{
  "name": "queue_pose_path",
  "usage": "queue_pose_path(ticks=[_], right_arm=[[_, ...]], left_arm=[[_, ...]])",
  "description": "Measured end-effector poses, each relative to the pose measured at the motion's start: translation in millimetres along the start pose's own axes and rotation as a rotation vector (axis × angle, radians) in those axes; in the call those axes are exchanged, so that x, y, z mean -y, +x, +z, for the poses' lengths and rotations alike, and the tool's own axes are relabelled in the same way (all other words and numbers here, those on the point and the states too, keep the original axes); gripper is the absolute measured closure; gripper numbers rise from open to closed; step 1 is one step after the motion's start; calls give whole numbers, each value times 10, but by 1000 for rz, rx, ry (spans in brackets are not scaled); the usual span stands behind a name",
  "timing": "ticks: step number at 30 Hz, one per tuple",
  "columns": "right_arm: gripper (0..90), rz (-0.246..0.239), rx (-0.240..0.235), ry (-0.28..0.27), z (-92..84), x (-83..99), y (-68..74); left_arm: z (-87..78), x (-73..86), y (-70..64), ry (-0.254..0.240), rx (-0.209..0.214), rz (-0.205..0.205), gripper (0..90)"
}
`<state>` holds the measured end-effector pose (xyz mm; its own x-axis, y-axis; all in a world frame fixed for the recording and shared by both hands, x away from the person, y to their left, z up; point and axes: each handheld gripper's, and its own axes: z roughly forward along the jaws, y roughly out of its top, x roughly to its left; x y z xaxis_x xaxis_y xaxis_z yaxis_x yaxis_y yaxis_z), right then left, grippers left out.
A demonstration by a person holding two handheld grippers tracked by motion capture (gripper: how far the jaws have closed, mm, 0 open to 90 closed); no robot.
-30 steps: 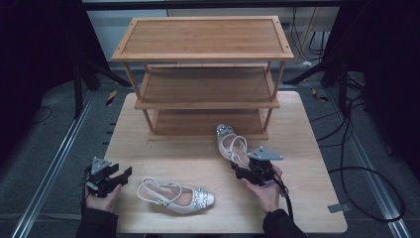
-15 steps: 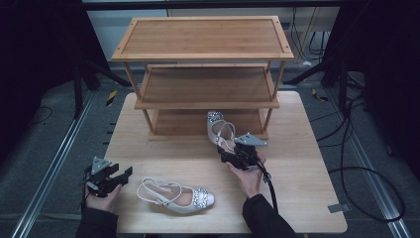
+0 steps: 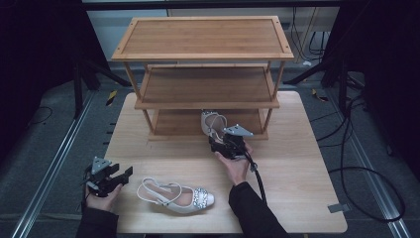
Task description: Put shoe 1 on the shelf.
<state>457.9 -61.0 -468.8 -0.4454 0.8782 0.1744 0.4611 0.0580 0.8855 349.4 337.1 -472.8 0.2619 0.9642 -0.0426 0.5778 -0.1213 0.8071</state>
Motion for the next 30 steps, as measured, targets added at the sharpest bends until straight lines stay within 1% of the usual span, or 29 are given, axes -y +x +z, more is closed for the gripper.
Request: queue_pose_path(ticks=[1,3,4,8,14,18,20,22,24,26,27,30], right_arm=[[388,-2,8,6,64,-22,-6],[388,-1,12,-1,121,-42,-7],[388,-7,18,5,148,-56,-6],[388,1,26,11,261,-83,4],[388,-13,42,41,432,-59,15],[387,-3,53,45,527,-26,23],[387,-1,59,56,556,-4,29],[384,-11,66,72,581,22,28],[377,-3,65,69,579,36,27],[353,-9,76,72,585,41,40],[332,-22,83,75,590,46,41],[282,-18,85,72,562,27,39]], left_arm=[[4,-1,2,3,1,2,412],[10,1,6,3,2,0,412],[14,3,6,2,3,-3,412],[15,5,1,4,6,2,411],[19,7,10,4,-1,-2,411],[24,6,6,7,0,0,411],[26,8,2,7,0,1,411],[27,8,5,7,0,1,411],[27,8,7,8,-1,2,410],[28,9,8,10,-1,3,409],[27,10,7,10,-1,1,409],[23,10,8,9,-2,1,407]])
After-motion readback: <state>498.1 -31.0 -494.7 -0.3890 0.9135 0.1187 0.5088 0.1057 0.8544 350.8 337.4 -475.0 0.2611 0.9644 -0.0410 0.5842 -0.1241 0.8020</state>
